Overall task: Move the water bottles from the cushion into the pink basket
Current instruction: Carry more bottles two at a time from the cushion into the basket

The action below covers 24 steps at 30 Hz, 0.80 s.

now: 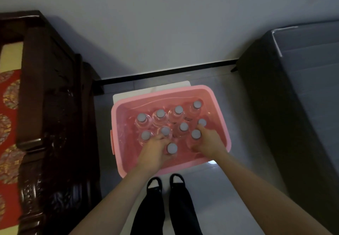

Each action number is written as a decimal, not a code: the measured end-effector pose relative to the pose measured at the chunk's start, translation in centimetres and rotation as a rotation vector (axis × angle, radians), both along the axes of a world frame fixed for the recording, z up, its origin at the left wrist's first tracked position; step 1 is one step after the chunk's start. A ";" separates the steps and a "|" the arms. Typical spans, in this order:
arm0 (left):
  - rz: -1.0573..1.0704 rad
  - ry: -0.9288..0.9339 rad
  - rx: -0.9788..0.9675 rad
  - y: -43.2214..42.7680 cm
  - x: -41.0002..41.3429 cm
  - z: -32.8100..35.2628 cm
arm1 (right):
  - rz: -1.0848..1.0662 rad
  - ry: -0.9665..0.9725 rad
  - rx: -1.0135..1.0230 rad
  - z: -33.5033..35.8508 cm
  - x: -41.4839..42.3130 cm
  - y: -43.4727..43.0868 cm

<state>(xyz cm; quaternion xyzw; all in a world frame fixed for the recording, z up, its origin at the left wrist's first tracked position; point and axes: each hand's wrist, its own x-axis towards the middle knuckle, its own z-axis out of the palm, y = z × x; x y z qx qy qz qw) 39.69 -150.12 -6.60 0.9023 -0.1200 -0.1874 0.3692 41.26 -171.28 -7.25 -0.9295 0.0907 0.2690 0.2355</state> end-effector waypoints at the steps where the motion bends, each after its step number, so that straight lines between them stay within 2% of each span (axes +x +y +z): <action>1: 0.001 -0.002 0.010 -0.2 0.1 -0.2 | 0.016 -0.002 -0.005 -0.1 0.1 0.0; 8: 0.000 0.061 0.018 -0.8 0.3 -1.8 | 0.175 -0.032 -0.108 -1.0 0.3 0.1; 15: -0.078 0.017 0.084 -1.9 1.1 -2.6 | 0.344 -0.022 -0.273 -1.1 1.2 0.1; 19: -0.112 0.015 0.085 -2.4 1.1 -3.3 | 0.410 -0.096 -0.189 -0.9 1.2 -1.2; 24: -0.202 0.009 0.172 -3.2 1.4 -4.1 | 0.438 -0.090 -0.079 -1.5 1.7 -1.8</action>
